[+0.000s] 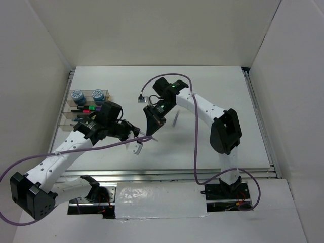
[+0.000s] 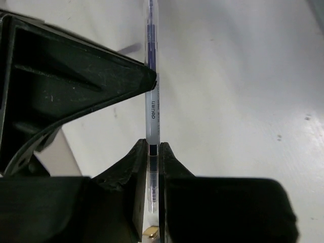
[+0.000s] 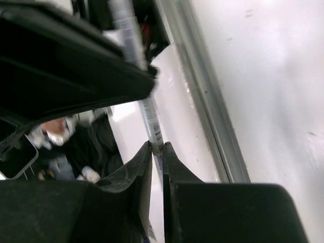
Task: Sort the stationery into containers
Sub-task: Place the pen in the storage box, then pick up the pen from the center of the board.
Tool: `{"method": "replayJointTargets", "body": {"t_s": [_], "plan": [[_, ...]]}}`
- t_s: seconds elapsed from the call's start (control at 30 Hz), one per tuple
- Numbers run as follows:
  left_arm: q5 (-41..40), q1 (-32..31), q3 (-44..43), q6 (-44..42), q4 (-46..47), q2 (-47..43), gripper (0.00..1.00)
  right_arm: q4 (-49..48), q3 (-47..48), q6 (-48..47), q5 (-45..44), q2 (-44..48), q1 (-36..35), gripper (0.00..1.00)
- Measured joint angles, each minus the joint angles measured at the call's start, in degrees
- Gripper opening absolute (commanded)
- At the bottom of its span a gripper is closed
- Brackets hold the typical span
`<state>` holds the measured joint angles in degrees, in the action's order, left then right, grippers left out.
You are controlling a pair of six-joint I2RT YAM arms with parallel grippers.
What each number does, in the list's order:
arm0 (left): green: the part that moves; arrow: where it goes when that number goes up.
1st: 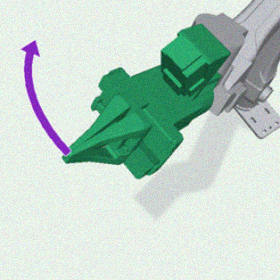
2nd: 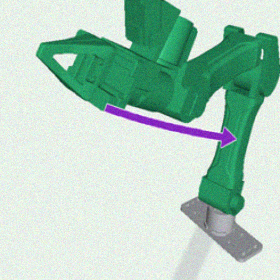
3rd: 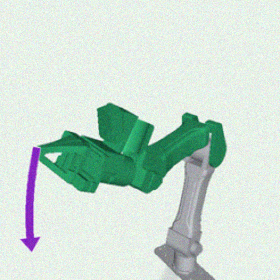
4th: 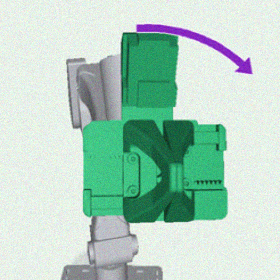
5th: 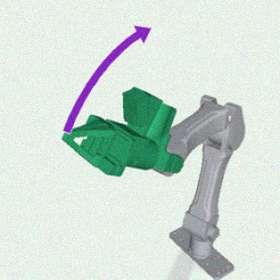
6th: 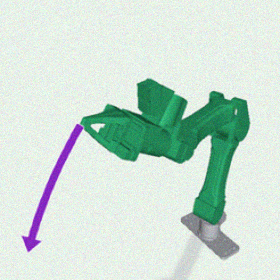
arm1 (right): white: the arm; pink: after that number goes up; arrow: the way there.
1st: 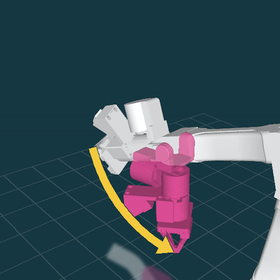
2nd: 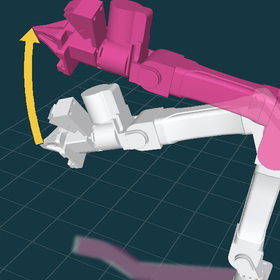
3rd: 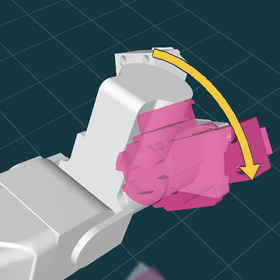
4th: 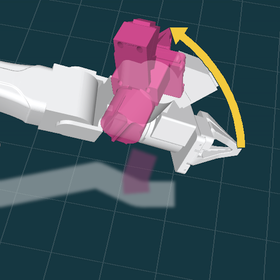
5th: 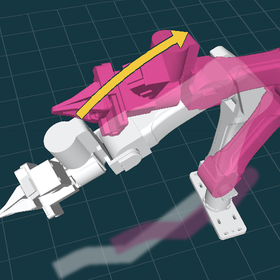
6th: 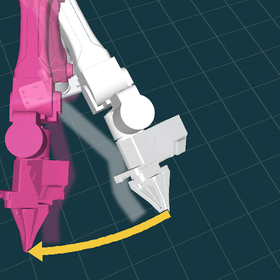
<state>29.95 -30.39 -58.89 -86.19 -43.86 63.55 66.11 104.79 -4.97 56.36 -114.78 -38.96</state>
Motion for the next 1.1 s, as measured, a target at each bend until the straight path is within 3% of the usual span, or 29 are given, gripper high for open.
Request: {"method": "replayJointTargets", "body": {"t_s": [0.07,0.17,0.2,0.23,0.27,0.4,0.73,0.93,1.1], "plan": [[-1.62,0.26,0.72,1.75,4.35,-0.26,0.00,-1.31,0.74,4.20,-2.60,0.00,2.16,0.12],[-1.20,0.50,1.53,4.63,4.81,-0.66,0.00,-6.38,1.27,10.56,-13.57,0.11,6.51,0.16],[-0.72,0.57,1.64,5.81,4.79,-0.81,0.00,-8.79,0.76,12.90,-17.97,0.13,8.74,0.20],[-0.07,0.72,1.64,7.37,4.92,-0.85,0.00,-10.84,0.09,15.10,-22.03,0.15,11.04,0.35],[0.39,0.90,1.64,8.66,5.07,-0.83,0.00,-12.22,-0.46,17.27,-25.29,0.15,12.72,0.37],[3.28,3.63,1.64,13.35,5.75,-0.35,0.00,-15.12,-1.53,23.15,-38.40,-0.11,17.59,0.37],[11.85,21.59,-2.51,20.90,4.55,4.76,0.00,-16.24,-1.29,31.76,-55.80,-10.91,14.21,0.38],[16.98,29.75,-6.25,22.16,2.75,7.08,0.00,-15.61,-1.29,35.47,-62.51,-13.40,13.07,0.38],[18.60,34.42,-6.36,23.17,2.36,7.61,0.00,-15.54,-1.29,36.00,-64.15,-13.75,12.90,0.32]]}}
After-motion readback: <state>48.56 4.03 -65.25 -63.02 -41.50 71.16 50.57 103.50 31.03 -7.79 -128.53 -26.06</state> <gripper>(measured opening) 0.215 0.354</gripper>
